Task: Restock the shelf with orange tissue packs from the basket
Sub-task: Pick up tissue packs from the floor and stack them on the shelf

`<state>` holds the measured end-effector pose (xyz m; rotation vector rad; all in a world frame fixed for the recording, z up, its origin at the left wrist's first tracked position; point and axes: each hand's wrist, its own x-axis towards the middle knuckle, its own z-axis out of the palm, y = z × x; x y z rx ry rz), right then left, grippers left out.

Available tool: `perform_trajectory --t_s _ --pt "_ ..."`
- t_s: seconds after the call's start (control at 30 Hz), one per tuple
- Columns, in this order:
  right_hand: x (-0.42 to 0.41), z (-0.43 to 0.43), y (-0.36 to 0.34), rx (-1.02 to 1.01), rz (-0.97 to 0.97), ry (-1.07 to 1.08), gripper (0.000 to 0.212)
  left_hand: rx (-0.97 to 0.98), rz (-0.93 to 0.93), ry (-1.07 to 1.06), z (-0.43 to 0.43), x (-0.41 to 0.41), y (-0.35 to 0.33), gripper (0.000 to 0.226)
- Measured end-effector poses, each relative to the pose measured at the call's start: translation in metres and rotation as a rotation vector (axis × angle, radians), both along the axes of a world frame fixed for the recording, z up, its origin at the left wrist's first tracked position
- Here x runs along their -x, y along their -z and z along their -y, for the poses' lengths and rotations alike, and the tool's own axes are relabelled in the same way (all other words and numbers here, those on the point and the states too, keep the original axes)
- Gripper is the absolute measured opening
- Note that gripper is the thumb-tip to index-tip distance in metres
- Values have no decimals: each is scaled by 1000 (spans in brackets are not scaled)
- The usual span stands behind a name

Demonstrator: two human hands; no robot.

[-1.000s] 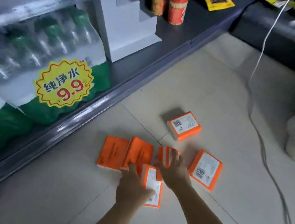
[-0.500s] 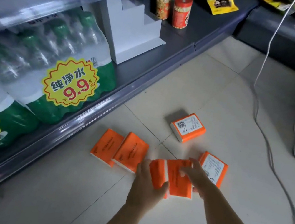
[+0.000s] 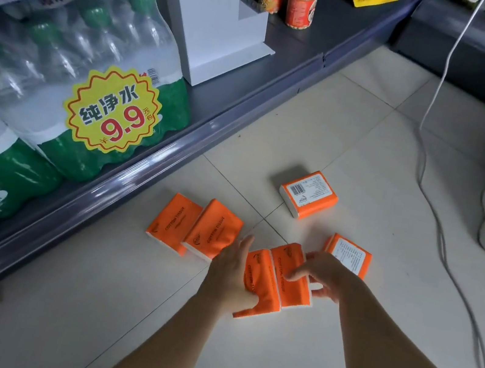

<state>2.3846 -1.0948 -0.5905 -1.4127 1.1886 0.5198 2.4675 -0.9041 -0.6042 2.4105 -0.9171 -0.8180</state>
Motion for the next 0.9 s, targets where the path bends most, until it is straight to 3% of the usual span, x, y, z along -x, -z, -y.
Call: perform_trajectory --t_s 0.13,0.23,0.3,0.43,0.57,0.67,0.77,0.9 --pt "-2 0 -7 -2 -9 -57 77 -167 -215 85 9 -11 -4 125" --pt "-4 -2 -14 -27 4 -67 70 -126 -368 26 7 0 0 100" --pt "-8 -2 -24 9 33 -89 66 -88 -386 -13 7 7 -4 94" --pt "-25 5 -72 183 124 -89 50 -32 -345 10 20 -3 -46 113" --pt "-46 8 -169 343 228 -121 50 51 -274 32 32 -34 -147 120" --pt "-59 11 -273 437 262 -174 52 106 -138 121 16 -55 -247 89" --pt "-74 8 -387 485 295 -322 53 133 -146 145 -12 -75 -352 49" --pt "-93 -9 -543 513 323 -474 45 217 -193 82 -45 -102 -508 40"
